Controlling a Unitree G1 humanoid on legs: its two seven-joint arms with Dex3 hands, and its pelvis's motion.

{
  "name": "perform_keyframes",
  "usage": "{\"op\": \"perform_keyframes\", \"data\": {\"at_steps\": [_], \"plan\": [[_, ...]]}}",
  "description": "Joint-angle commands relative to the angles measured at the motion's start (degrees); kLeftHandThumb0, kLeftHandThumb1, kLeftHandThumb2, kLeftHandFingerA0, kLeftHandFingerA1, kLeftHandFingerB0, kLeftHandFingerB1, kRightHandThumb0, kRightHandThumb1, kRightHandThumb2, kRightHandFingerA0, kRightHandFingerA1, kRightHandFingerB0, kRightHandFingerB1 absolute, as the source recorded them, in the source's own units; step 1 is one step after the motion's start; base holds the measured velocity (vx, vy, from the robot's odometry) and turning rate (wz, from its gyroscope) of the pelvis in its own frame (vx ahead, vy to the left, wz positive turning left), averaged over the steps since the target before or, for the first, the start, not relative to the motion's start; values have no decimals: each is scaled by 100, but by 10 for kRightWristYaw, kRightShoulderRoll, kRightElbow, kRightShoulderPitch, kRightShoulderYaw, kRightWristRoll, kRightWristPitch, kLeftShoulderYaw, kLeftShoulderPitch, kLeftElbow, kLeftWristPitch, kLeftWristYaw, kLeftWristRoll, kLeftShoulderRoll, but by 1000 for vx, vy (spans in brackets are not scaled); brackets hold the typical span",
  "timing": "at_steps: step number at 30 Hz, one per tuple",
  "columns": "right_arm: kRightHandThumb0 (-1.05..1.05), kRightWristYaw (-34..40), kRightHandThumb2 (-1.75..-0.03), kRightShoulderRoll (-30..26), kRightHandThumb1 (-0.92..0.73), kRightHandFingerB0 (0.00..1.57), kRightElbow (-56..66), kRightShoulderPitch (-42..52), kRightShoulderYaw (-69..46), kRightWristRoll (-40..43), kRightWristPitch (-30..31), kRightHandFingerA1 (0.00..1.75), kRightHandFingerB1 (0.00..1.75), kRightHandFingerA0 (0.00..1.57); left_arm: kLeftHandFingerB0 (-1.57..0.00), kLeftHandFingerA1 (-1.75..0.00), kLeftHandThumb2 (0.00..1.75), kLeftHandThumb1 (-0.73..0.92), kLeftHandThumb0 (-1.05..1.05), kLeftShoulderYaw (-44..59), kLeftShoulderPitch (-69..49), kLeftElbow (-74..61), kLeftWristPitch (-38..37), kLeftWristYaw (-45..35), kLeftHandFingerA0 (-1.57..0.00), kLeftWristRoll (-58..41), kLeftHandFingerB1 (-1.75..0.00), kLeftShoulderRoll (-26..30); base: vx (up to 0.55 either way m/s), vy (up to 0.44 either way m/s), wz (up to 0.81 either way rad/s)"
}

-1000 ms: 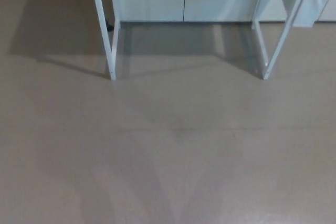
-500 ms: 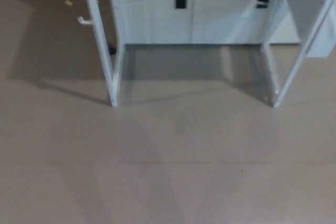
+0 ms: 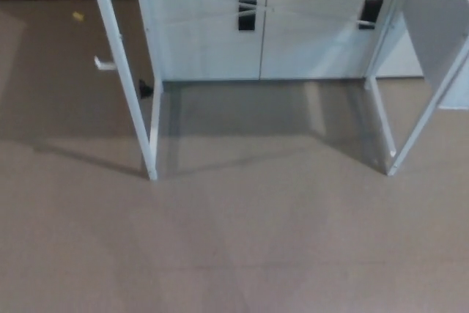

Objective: The robot walk towards a table in front and pick up a black pencil case on the left hand side and put the pencil case into a small container on the right hand side

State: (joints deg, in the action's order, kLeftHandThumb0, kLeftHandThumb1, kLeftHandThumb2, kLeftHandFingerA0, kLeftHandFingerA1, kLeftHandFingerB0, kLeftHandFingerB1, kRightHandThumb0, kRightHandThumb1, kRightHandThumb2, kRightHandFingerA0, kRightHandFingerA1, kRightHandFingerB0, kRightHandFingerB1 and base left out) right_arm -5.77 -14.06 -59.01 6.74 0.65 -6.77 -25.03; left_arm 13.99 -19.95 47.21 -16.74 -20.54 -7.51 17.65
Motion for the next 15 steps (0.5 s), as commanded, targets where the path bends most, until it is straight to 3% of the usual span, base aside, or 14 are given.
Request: {"op": "perform_keyframes", "data": {"at_steps": [1,2,3,8,15], "plan": [[-30,5,-57,-8,-58,44,-5,-3,-2,-2,6,45,39,59,-15,-52,89,47,-8,1,-1,4,1,2,-22,-1,-47,1,249,123,-1],[-36,4,-69,-9,-49,41,-4,-2,-2,-2,8,51,46,52,-16,-52,89,47,-7,2,-2,1,3,1,-23,-3,-47,0,219,113,6],[-28,2,-57,-9,-58,46,0,1,-2,-1,10,44,39,58,-16,-52,89,47,-7,4,-5,-6,10,1,-23,-6,-47,-1,225,84,8],[-28,7,-57,-9,-58,49,-1,0,0,-5,5,45,40,60,-16,-52,88,46,-8,4,1,5,3,-1,-22,-4,-47,1,205,-4,9],[-27,1,-57,-7,-58,50,-5,-3,-2,1,0,46,41,60,-15,-51,89,48,-6,7,3,-1,12,-6,-20,-9,-47,-1,230,-196,8]]}}
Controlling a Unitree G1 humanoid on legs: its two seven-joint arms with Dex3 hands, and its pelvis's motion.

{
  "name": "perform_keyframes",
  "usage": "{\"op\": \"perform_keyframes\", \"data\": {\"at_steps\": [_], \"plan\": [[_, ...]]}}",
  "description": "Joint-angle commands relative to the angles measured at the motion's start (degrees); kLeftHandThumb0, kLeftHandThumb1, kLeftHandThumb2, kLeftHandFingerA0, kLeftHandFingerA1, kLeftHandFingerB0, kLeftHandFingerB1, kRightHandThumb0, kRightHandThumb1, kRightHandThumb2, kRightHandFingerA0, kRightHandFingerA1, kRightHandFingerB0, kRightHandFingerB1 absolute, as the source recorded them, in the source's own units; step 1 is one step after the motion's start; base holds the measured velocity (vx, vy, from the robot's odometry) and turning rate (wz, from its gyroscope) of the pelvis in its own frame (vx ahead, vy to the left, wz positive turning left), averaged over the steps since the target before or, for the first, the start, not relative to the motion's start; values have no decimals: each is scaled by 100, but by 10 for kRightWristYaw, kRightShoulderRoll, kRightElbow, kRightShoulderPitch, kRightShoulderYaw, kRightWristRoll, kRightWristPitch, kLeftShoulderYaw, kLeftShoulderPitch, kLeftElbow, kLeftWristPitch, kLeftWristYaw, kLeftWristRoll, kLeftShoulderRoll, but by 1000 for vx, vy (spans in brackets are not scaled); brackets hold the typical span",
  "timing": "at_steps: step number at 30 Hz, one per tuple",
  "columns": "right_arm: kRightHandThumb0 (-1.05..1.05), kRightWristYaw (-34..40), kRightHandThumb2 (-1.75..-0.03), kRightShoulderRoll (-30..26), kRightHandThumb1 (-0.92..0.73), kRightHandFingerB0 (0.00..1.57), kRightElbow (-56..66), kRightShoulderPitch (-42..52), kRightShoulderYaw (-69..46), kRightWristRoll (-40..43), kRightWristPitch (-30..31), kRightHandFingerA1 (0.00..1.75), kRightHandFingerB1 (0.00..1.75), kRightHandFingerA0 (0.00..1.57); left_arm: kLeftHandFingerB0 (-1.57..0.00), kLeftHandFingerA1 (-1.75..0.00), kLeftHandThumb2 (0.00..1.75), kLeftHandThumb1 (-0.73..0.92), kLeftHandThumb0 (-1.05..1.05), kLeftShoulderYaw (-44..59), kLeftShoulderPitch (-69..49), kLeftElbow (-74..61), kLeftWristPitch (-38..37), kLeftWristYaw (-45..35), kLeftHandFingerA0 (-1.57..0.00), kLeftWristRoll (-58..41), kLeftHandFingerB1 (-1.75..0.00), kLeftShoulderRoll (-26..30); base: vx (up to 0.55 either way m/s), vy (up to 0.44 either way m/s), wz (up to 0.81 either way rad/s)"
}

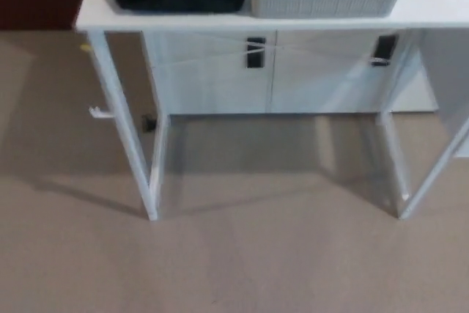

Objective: The robot walk towards a table in front and pick up a black pencil case on the left hand side and put the pencil case into a small container on the right hand side

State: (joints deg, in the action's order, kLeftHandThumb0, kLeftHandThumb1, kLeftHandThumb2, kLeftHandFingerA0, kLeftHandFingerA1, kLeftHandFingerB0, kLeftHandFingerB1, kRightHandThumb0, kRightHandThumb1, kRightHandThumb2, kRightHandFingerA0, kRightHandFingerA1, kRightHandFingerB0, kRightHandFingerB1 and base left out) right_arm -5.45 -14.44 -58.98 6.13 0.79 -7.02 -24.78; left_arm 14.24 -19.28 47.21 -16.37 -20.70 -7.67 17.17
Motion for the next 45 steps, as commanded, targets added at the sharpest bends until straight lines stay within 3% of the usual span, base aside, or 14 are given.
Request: {"op": "perform_keyframes", "data": {"at_steps": [1,17,39,45], "plan": [[-29,-1,-57,-4,-58,50,-4,3,-3,2,1,45,40,60,-15,-51,89,47,-7,3,-6,-3,4,-2,-20,-4,-47,5,222,-139,-5],[-30,-6,-57,0,-59,56,3,-5,-1,2,13,47,43,66,-17,-53,87,45,-8,-3,2,9,-10,14,-25,10,-47,7,234,92,-5],[-31,-4,-58,0,-60,56,10,-13,4,1,22,47,43,66,-17,-52,87,44,-8,-8,5,-3,2,16,-24,11,-47,13,216,-62,3],[-33,2,-57,-3,-62,57,13,-12,9,-8,21,46,42,67,-15,-51,88,47,-8,-4,0,-13,3,2,-20,1,-47,12,199,232,-11]]}}
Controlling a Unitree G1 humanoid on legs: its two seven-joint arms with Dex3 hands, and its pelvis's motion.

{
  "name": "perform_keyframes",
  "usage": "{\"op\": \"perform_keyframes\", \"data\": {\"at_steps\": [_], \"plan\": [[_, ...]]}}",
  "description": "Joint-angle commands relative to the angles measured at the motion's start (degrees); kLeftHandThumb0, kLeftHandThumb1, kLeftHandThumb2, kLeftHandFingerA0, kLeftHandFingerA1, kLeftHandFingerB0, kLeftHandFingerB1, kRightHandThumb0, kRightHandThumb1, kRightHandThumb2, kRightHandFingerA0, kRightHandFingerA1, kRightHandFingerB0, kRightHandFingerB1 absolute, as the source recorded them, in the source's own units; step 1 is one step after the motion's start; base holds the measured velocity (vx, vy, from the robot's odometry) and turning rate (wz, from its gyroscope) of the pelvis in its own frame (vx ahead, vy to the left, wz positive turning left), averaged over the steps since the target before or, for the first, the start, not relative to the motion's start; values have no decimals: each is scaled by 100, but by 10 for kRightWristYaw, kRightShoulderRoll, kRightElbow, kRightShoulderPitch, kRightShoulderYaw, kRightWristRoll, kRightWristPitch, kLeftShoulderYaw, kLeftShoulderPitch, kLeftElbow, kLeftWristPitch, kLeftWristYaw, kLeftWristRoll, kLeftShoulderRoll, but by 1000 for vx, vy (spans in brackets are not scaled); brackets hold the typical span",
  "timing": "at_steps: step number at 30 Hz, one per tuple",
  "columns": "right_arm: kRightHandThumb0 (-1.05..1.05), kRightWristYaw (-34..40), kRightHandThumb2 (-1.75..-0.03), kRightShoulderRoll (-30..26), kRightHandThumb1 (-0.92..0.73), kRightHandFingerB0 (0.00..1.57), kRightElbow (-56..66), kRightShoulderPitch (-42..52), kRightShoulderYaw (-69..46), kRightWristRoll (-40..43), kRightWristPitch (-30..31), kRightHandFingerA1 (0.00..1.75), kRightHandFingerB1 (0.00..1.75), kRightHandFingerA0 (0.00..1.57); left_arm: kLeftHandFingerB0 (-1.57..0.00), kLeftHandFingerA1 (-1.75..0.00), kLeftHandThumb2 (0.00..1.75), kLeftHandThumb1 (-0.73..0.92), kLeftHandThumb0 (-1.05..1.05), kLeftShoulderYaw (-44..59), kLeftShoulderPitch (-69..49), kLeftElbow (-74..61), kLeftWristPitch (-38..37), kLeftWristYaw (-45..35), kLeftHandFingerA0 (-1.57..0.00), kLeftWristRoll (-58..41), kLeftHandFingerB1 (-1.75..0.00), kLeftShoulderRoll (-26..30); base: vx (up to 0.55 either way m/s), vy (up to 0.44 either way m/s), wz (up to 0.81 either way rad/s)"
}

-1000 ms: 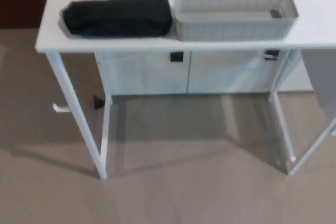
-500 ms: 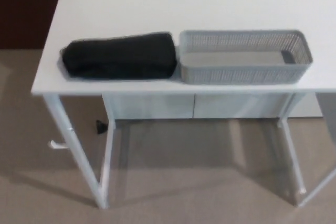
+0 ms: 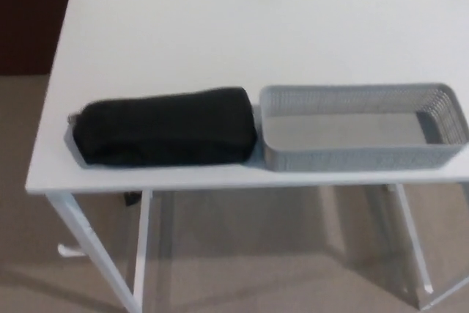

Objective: The robot walk towards a table in front and pick up a black pencil case on the left hand side and put the pencil case into a small container on the right hand side

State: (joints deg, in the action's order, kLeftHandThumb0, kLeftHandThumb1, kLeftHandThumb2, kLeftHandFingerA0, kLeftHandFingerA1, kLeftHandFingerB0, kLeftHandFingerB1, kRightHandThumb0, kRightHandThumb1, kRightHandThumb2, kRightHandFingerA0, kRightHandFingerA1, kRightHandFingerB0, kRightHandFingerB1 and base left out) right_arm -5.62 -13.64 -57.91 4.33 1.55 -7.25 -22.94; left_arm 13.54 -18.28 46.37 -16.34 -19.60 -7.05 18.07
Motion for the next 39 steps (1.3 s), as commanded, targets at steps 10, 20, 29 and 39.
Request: {"op": "perform_keyframes", "data": {"at_steps": [10,20,29,39], "plan": [[-33,4,-57,-10,-62,58,15,3,1,-5,18,45,42,68,-15,-51,88,46,-8,2,-4,-12,13,-4,-20,-3,-47,5,50,-24,4],[-31,-1,-57,-11,-63,59,16,2,-2,-1,16,47,43,67,-16,-52,87,45,-9,-1,-2,-9,6,2,-23,5,-47,7,40,-98,2],[-32,-1,-59,-11,-62,60,20,2,-3,-1,18,47,43,69,-16,-52,87,45,-9,-1,-3,-20,15,7,-23,4,-47,5,55,123,-6],[-33,-1,-57,-11,-63,59,35,1,-5,1,32,46,42,68,-21,-36,61,64,-12,6,2,-37,38,7,-29,-7,-31,1,2,-24,5]]}}
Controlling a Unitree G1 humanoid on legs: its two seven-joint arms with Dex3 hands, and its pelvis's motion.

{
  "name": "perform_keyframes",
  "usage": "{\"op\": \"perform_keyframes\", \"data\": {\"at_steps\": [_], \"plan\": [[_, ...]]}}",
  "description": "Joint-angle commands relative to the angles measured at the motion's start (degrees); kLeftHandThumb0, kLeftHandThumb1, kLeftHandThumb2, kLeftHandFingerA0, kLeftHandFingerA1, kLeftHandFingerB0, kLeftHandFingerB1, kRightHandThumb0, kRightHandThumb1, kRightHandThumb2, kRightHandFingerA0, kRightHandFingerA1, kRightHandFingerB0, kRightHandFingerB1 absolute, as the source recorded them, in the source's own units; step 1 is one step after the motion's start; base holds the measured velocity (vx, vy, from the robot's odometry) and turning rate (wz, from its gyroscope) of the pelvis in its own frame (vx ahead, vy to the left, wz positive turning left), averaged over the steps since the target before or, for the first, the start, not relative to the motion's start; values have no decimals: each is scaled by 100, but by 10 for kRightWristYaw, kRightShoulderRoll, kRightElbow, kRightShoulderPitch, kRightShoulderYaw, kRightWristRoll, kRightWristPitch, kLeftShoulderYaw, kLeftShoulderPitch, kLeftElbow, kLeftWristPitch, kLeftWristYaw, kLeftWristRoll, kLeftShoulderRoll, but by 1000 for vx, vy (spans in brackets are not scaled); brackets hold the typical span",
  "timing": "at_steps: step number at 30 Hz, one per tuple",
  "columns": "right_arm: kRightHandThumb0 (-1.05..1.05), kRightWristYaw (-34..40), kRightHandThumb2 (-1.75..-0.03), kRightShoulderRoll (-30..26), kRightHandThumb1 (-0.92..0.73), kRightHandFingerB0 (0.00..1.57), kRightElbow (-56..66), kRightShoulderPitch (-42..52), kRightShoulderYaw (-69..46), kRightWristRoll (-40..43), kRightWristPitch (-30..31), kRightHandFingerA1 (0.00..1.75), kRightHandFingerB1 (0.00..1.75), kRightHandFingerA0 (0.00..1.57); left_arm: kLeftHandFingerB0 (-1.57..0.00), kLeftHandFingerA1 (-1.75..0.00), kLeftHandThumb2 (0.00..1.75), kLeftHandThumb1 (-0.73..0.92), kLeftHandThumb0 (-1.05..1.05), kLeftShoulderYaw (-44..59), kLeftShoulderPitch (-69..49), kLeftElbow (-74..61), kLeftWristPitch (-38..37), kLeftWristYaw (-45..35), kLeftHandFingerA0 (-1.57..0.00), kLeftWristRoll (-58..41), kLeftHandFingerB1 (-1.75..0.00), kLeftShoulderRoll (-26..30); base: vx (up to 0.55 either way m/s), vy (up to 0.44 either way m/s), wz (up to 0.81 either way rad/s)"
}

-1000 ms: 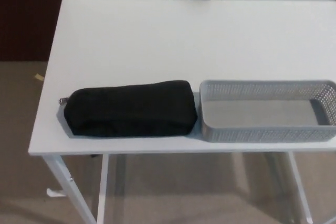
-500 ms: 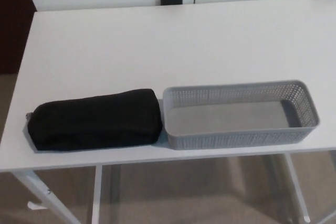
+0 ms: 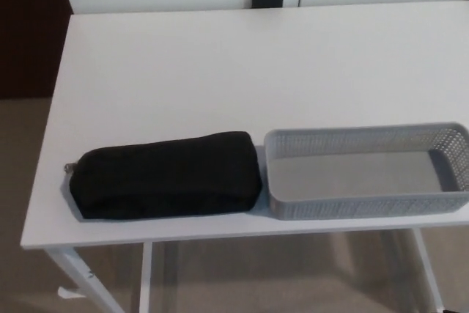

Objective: The robot walk towards a table in front and pick up a black pencil case on the left hand side and put the pencil case into a small container on the right hand side

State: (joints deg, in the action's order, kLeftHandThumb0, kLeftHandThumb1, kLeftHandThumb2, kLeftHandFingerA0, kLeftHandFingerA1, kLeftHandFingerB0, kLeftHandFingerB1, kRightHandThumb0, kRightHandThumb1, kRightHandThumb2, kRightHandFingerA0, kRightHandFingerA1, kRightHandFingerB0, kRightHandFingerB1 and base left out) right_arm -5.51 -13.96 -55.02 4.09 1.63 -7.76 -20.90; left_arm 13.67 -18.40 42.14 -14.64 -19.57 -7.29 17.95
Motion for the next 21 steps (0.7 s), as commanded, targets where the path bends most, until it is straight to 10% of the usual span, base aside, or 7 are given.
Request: {"op": "perform_keyframes", "data": {"at_steps": [1,5,12,13,14,17,21], "plan": [[-33,0,-57,-7,-62,59,5,2,-6,4,10,46,42,68,-21,-35,61,64,-12,8,12,20,24,8,-28,-6,-31,3,-19,-98,4],[-34,1,-57,-10,-62,60,7,2,-3,-1,10,46,42,69,-5,-55,87,45,-13,25,-21,-41,27,45,-29,4,-44,16,-3,-43,0],[-32,2,-57,-20,-62,59,19,2,-2,-6,19,46,42,69,-13,-35,58,51,-27,119,-70,-178,7,288,-13,147,-29,73,0,0,0],[-32,1,-57,-22,-62,59,19,0,-3,-5,17,46,42,68,0,-50,95,51,-17,135,-79,-237,34,289,-3,161,-47,72,0,0,0],[-32,2,-57,-23,-62,60,20,-1,-3,-6,17,46,43,70,-10,-25,59,51,-31,149,-83,-279,50,289,-9,173,-28,78,0,0,0],[-35,1,-59,-21,-59,59,16,-10,-6,-2,21,47,44,67,0,-51,90,42,-19,201,-83,-411,80,288,-3,215,-47,91,0,0,0],[-33,-1,-58,-17,-62,62,11,-13,-13,7,24,47,44,71,-8,-29,57,46,-32,252,-54,-634,145,179,-5,191,-24,125,0,0,0]]}}
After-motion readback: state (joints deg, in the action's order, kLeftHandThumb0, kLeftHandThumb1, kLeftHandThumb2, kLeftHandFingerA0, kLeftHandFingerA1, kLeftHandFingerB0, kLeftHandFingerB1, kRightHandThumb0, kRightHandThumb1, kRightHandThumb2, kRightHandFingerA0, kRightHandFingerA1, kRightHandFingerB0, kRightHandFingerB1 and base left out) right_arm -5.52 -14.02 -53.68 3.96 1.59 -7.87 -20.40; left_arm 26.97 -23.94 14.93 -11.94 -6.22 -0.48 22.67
